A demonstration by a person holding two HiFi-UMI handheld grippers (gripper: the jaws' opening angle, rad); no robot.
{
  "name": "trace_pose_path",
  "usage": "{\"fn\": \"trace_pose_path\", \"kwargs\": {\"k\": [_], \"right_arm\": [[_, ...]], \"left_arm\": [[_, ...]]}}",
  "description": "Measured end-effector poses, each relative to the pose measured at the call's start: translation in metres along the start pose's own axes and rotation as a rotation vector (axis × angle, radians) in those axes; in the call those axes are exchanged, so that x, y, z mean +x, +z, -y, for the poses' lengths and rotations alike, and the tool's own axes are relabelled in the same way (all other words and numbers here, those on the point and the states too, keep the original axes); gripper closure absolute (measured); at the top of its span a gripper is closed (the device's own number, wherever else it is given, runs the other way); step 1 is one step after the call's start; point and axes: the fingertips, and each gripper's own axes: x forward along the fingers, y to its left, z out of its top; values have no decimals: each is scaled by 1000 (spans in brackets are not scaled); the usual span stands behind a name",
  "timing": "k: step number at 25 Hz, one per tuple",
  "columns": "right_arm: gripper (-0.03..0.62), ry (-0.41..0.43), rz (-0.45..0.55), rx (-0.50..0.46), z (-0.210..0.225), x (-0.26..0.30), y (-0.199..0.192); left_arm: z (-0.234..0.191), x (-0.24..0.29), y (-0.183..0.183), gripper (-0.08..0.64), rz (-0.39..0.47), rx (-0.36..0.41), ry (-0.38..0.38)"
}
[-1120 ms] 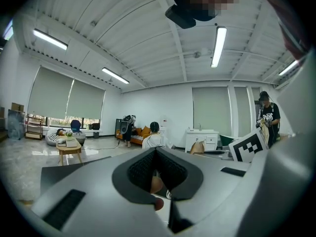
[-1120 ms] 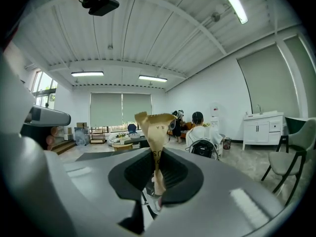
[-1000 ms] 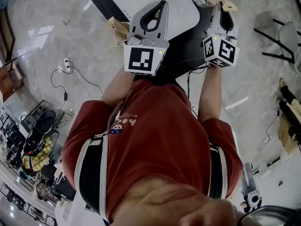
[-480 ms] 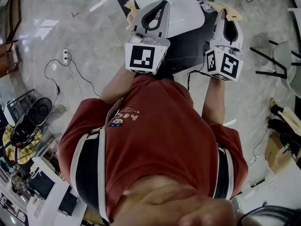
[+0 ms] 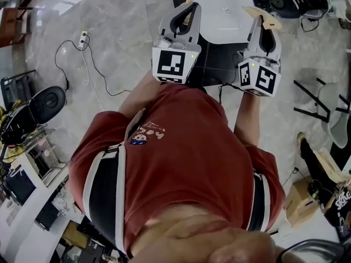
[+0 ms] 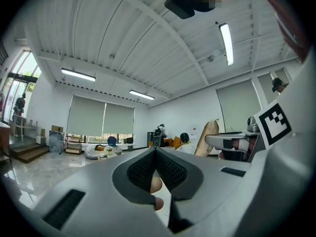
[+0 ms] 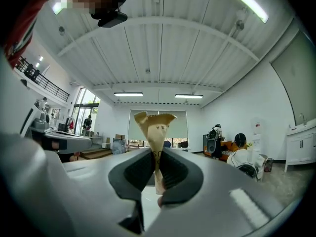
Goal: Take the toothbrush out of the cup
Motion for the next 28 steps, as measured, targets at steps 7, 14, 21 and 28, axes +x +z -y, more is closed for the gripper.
{"fn": "trace_pose_path", "kwargs": {"k": [7, 14, 21, 28], "right_arm": [[557, 52, -1, 5, -27, 7, -4], [557, 65, -12, 20, -28, 22, -18], [557, 52, -51, 32, -31, 23, -34], [557, 46, -94, 49, -22, 38, -52]], "left_arm": [[-21, -8, -8, 555, -12, 12, 68], [-35, 13, -51, 489, -126, -4, 104], [-43, 32, -97, 370, -255, -41, 79], [-47, 52, -131, 341, -357, -57, 75]]}}
